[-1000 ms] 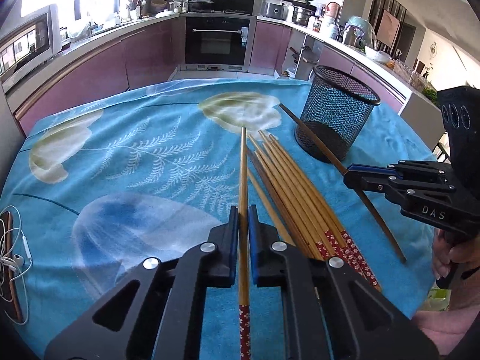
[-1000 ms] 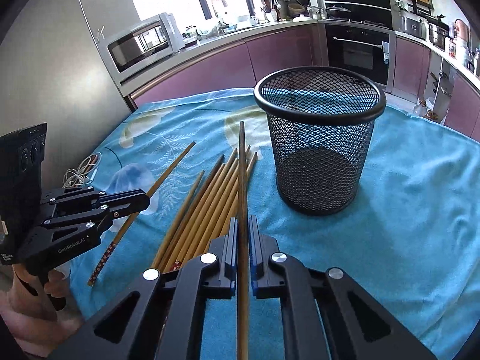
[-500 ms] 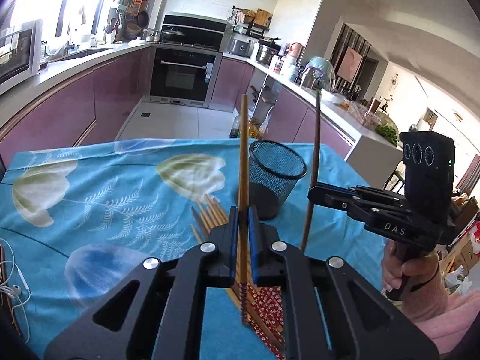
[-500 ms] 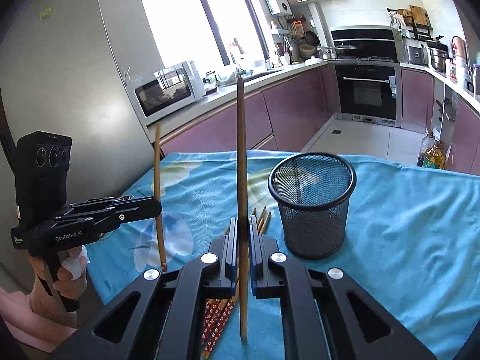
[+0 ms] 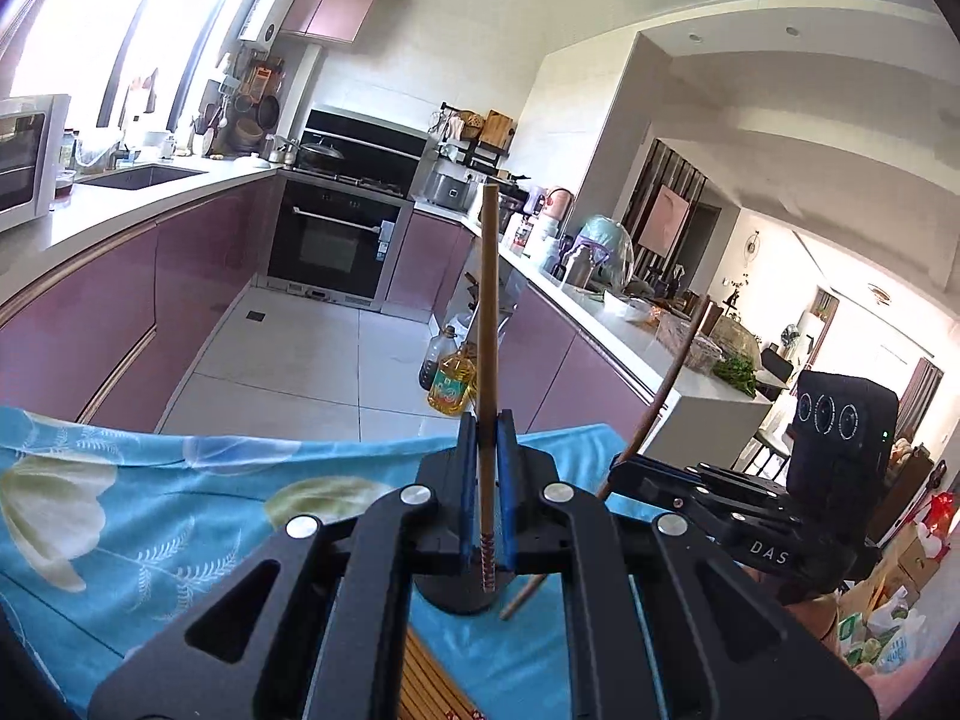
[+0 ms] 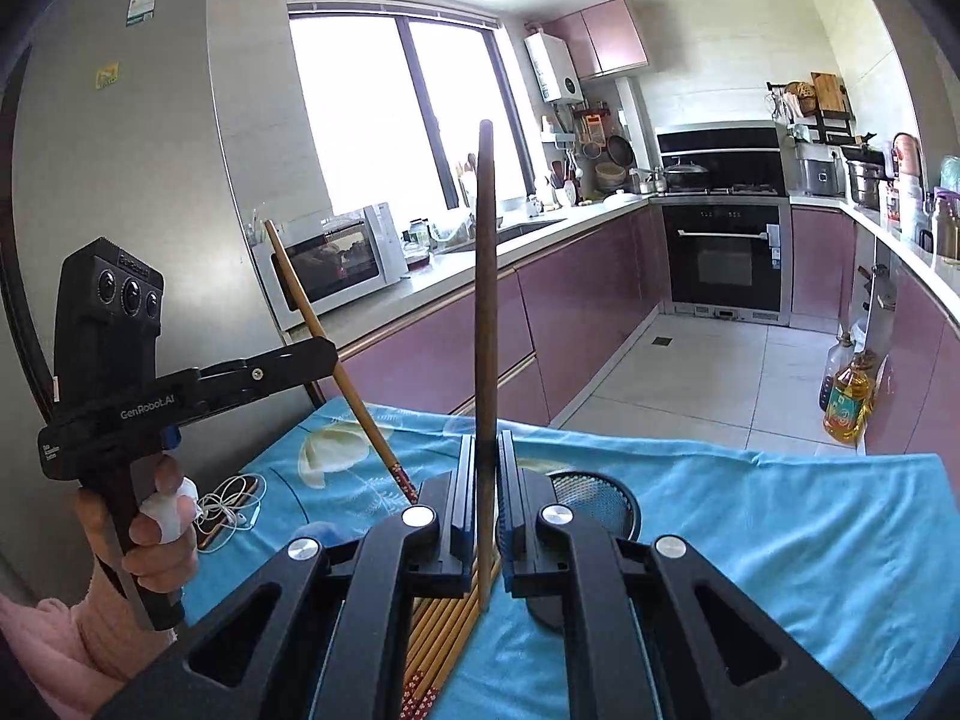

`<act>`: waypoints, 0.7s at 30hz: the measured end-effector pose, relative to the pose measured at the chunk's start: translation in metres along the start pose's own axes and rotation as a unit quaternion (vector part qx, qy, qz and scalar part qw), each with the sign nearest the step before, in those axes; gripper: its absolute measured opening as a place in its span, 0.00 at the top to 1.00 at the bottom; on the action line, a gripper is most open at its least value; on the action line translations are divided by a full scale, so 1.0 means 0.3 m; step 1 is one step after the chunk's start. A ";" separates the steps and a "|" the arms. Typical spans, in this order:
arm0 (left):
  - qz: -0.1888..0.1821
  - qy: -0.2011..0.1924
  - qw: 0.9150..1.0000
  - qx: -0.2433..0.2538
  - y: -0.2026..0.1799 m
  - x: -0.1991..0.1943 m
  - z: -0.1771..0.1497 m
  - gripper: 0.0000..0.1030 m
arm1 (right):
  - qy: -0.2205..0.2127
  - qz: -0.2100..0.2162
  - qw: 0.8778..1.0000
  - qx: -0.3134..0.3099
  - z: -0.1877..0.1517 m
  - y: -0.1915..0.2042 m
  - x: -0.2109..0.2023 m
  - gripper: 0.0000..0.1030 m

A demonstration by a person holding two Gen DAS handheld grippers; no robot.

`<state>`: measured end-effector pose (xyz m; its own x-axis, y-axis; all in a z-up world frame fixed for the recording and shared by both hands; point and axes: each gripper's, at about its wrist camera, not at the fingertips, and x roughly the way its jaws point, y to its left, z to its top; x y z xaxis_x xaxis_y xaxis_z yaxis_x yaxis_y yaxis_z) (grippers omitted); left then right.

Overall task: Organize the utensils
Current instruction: 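Lift the chopstick upright and lower it into the black mesh cup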

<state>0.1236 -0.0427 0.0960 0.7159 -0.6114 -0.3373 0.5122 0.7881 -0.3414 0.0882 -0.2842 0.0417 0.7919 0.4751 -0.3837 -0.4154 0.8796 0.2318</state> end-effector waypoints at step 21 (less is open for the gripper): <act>0.031 0.056 0.997 0.052 -0.051 0.279 -0.015 0.93 | 0.016 -0.019 0.999 0.023 0.064 -0.122 0.107 0.95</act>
<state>0.1734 -0.1063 0.0692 0.6929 -0.5613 -0.4527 0.5193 0.8240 -0.2267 0.1374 -0.3017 0.0380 0.7919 0.4425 -0.4209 -0.3638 0.8954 0.2568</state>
